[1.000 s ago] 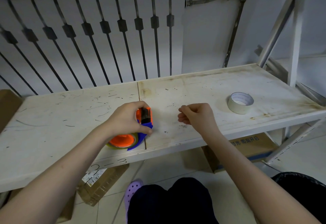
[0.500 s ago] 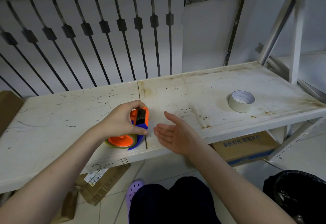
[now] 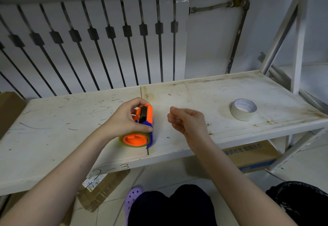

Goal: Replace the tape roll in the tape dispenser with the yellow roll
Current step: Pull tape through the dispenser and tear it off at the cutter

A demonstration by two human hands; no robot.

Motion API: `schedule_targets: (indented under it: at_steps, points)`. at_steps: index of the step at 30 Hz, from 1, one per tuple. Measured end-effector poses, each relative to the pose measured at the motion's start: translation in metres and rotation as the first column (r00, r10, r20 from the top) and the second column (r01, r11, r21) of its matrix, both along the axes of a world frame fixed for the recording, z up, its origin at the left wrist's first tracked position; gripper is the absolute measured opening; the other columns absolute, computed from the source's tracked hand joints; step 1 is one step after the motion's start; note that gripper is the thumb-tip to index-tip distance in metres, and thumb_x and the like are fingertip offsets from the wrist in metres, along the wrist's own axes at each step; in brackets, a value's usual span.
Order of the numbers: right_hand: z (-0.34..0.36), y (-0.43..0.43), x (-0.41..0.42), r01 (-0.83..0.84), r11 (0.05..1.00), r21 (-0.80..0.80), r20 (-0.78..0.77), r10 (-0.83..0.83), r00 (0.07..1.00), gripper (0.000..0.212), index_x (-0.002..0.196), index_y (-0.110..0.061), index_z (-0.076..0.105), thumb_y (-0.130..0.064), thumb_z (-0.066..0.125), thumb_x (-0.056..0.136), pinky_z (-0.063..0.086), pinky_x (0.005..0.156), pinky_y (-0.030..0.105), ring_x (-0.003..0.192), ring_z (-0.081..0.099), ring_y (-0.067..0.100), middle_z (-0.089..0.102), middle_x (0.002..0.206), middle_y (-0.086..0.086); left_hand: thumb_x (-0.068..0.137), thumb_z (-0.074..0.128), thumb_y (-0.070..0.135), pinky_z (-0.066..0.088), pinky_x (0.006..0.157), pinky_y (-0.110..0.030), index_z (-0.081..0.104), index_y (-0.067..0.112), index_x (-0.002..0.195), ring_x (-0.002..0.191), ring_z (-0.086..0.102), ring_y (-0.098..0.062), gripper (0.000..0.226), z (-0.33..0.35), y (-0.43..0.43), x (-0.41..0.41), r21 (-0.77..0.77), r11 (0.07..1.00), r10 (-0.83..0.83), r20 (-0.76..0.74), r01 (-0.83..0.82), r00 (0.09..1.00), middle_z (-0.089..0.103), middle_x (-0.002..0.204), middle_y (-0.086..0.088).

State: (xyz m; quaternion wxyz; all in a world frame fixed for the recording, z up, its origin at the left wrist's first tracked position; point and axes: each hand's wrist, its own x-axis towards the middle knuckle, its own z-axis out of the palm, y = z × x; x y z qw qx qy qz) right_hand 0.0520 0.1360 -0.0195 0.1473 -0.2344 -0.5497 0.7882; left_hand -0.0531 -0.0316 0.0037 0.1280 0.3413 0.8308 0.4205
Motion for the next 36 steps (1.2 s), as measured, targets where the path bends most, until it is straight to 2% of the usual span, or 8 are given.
schedule_targets:
  at_steps: [5, 11, 19, 25, 30, 33, 34, 36]
  points:
    - [-0.008, 0.001, 0.000, -0.044, 0.997, 0.057, 0.086, 0.039, 0.996, 0.016, 0.086, -0.005, 0.073, -0.020, 0.071, 0.082, 0.057, 0.064, 0.023, 0.071, 0.072, 0.014, 0.075, 0.079, 0.008, 0.048, 0.084, 0.023, 0.054, 0.071, -0.022, 0.057, 0.025, 0.100, 0.093, 0.060, -0.010, 0.059, -0.004, 0.006, 0.008, 0.151, 0.988, -0.007, 0.108, -0.010, 0.994, 0.061, 0.099, 0.013]
    - [-0.013, 0.000, -0.005, -0.068, 0.981, 0.179, 0.095, 0.052, 0.994, 0.013, 0.081, -0.010, 0.072, -0.022, 0.068, 0.084, 0.052, 0.052, 0.014, 0.057, 0.068, 0.005, 0.072, 0.072, 0.004, 0.050, 0.084, 0.018, 0.055, 0.067, -0.021, 0.056, 0.028, 0.097, 0.095, 0.060, -0.015, 0.056, -0.008, 0.009, 0.010, 0.249, 0.968, -0.046, 0.184, -0.002, 0.982, 0.060, 0.103, 0.010]
    - [-0.022, -0.007, -0.011, -0.121, 0.993, 0.011, 0.146, 0.118, 0.982, 0.016, 0.076, -0.008, 0.072, -0.023, 0.074, 0.079, 0.052, 0.057, 0.021, 0.060, 0.066, 0.011, 0.071, 0.068, 0.004, 0.041, 0.085, 0.033, 0.054, 0.080, -0.039, 0.058, 0.027, 0.098, 0.099, 0.060, -0.023, 0.063, -0.011, 0.011, 0.008, 0.256, 0.967, -0.050, 0.189, 0.000, 0.981, 0.062, 0.101, 0.012]
    - [-0.020, -0.001, -0.020, -0.111, 0.985, 0.131, 0.211, 0.082, 0.974, 0.022, 0.068, -0.007, 0.071, -0.027, 0.076, 0.074, 0.058, 0.059, 0.024, 0.059, 0.066, 0.013, 0.071, 0.065, 0.007, 0.045, 0.087, 0.024, 0.055, 0.072, -0.026, 0.058, 0.028, 0.099, 0.096, 0.062, -0.014, 0.062, -0.012, 0.013, 0.006, 0.258, 0.966, -0.088, 0.201, 0.034, 0.976, 0.062, 0.101, 0.013]
    - [-0.042, 0.007, -0.013, -0.154, 0.953, 0.259, 0.359, 0.053, 0.932, 0.020, 0.071, -0.006, 0.069, -0.024, 0.073, 0.078, 0.054, 0.051, 0.019, 0.053, 0.065, 0.010, 0.070, 0.064, 0.006, 0.042, 0.086, 0.032, 0.054, 0.072, -0.029, 0.058, 0.033, 0.098, 0.104, 0.061, -0.020, 0.062, -0.012, 0.010, 0.002, 0.273, 0.962, -0.072, 0.256, 0.000, 0.964, 0.062, 0.108, 0.009]
    - [-0.053, 0.007, -0.005, -0.011, 0.834, 0.551, 0.185, -0.110, 0.977, 0.005, 0.090, -0.014, 0.065, -0.013, 0.064, 0.085, 0.051, 0.063, 0.013, 0.072, 0.064, 0.006, 0.067, 0.079, -0.006, 0.040, 0.085, 0.034, 0.055, 0.076, -0.034, 0.058, 0.035, 0.097, 0.110, 0.059, -0.024, 0.063, -0.011, 0.011, 0.001, 0.254, 0.967, -0.065, 0.267, -0.006, 0.962, 0.061, 0.112, 0.006]
    - [-0.053, 0.005, -0.002, 0.049, 0.769, 0.637, 0.056, -0.109, 0.992, 0.014, 0.100, -0.016, 0.062, -0.010, 0.059, 0.087, 0.049, 0.068, 0.009, 0.083, 0.062, 0.002, 0.064, 0.089, -0.011, 0.040, 0.085, 0.035, 0.056, 0.078, -0.037, 0.058, 0.035, 0.097, 0.111, 0.058, -0.025, 0.063, -0.011, 0.013, 0.001, 0.247, 0.969, -0.061, 0.266, -0.007, 0.962, 0.061, 0.113, 0.005]
    - [-0.049, -0.005, 0.003, 0.039, 0.673, 0.739, -0.100, 0.052, 0.994, 0.028, 0.117, -0.018, 0.056, -0.007, 0.050, 0.092, 0.047, 0.081, 0.007, 0.101, 0.056, -0.001, 0.058, 0.107, -0.014, 0.040, 0.085, 0.036, 0.056, 0.081, -0.041, 0.058, 0.036, 0.096, 0.112, 0.057, -0.026, 0.062, -0.011, 0.015, 0.001, 0.240, 0.971, -0.057, 0.259, -0.007, 0.964, 0.060, 0.115, 0.005]
